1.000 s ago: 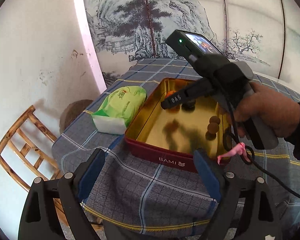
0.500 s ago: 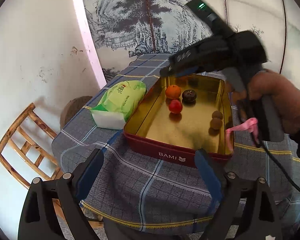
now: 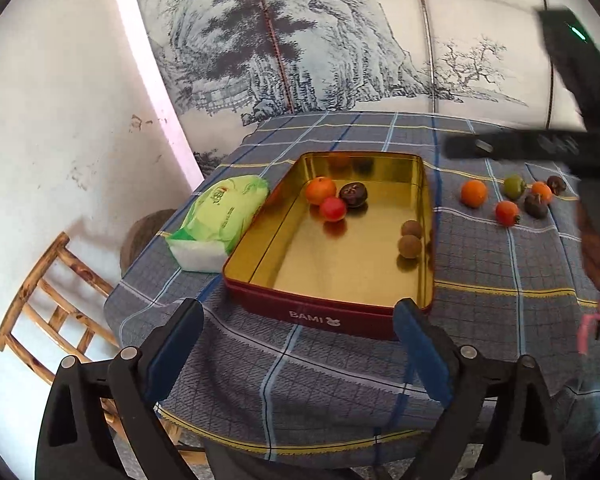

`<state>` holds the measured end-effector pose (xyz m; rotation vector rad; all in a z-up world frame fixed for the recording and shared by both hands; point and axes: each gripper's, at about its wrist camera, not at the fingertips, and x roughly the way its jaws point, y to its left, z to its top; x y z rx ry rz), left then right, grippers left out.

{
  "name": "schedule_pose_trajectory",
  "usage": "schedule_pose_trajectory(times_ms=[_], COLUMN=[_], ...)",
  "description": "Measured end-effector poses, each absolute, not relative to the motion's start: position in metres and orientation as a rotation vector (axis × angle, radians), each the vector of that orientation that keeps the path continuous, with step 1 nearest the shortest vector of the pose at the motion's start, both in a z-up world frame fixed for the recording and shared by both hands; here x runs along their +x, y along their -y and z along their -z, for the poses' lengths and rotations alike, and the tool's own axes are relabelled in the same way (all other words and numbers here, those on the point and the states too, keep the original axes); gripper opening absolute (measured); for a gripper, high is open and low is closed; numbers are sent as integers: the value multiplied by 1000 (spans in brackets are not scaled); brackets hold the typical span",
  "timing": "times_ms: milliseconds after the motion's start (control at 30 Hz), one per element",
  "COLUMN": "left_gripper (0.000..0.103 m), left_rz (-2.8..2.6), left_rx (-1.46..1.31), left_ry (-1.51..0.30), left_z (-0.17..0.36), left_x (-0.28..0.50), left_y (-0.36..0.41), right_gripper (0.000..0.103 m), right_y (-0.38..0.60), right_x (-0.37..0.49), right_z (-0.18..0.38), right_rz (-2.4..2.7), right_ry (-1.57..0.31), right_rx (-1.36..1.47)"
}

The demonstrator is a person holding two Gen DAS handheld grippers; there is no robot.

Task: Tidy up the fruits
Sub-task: 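Grasp the red tomato beside the lime with the left gripper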

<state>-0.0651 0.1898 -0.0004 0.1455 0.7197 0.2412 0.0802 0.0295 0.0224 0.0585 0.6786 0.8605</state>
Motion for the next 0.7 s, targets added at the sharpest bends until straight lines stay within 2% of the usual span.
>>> schedule_pose_trajectory(times_ms=[400,700], left_gripper=[95,94], left_rz=[-8,226], left_rx=[256,213], left_ry=[-713,-770], left_z=[-8,-9], left_x=[-54,-10], left_y=[-130,-65], right_gripper=[61,61], right_y=[138,209], right_x=[71,73], right_z=[41,67], right_rz=[-434,-330], right_ry=[-714,-730], right_rx=[-31,92])
